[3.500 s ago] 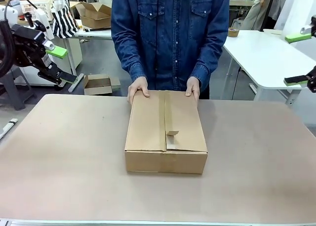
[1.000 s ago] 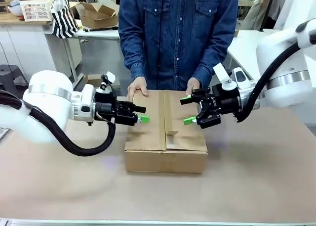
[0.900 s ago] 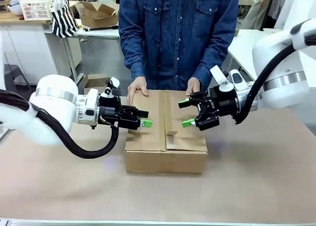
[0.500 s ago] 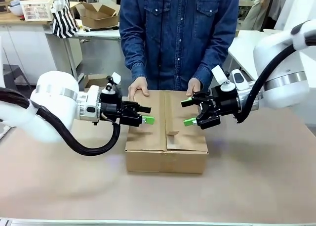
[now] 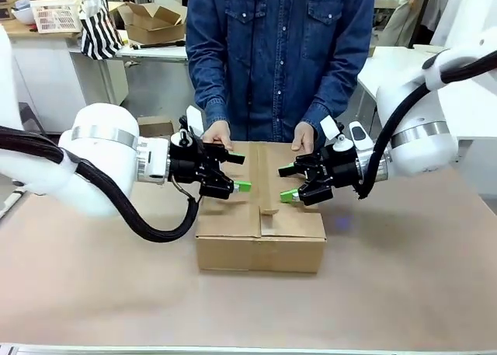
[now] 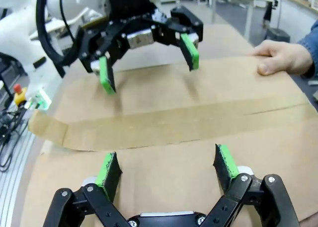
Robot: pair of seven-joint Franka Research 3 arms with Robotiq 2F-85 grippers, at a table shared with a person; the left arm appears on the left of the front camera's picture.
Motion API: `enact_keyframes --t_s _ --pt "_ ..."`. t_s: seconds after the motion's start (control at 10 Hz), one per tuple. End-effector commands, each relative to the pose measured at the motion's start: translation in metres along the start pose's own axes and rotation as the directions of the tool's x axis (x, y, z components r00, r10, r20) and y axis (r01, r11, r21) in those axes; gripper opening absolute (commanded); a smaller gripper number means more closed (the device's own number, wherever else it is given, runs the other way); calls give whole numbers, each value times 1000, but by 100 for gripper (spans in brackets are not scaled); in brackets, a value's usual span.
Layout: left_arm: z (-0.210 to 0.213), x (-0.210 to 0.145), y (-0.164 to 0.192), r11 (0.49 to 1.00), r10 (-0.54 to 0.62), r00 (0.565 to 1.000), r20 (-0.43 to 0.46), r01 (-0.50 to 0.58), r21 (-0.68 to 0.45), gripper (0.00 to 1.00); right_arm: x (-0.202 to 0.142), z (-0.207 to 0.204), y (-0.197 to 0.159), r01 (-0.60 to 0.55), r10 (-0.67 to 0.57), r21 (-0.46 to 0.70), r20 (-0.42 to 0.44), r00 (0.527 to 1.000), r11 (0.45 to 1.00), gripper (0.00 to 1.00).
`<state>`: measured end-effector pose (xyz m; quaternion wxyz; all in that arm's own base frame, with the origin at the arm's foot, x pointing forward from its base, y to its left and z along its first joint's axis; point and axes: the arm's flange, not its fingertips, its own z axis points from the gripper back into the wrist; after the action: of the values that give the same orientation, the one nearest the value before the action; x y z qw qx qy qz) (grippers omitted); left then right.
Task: Pack the gift set into the box.
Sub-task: Press and hold the closed box until the human finishes sealing it.
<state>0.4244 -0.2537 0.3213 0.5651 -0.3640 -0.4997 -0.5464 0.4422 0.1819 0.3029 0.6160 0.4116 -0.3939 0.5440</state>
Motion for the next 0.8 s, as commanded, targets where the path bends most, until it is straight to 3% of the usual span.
enact_keyframes --t_s 0.0,0.3,0.7 --pt "-5 -15 -2 999 33 999 -28 -32 43 100 4 -3 -2 34 -34 -7 -5 999 999 100" --pt "-2 -29 1 993 120 992 -26 -120 -12 100 2 -1 0 32 -32 15 -27 999 999 100" --pt "12 -38 5 986 141 987 -71 -146 -76 100 -5 15 4 57 -57 7 -14 998 998 100"
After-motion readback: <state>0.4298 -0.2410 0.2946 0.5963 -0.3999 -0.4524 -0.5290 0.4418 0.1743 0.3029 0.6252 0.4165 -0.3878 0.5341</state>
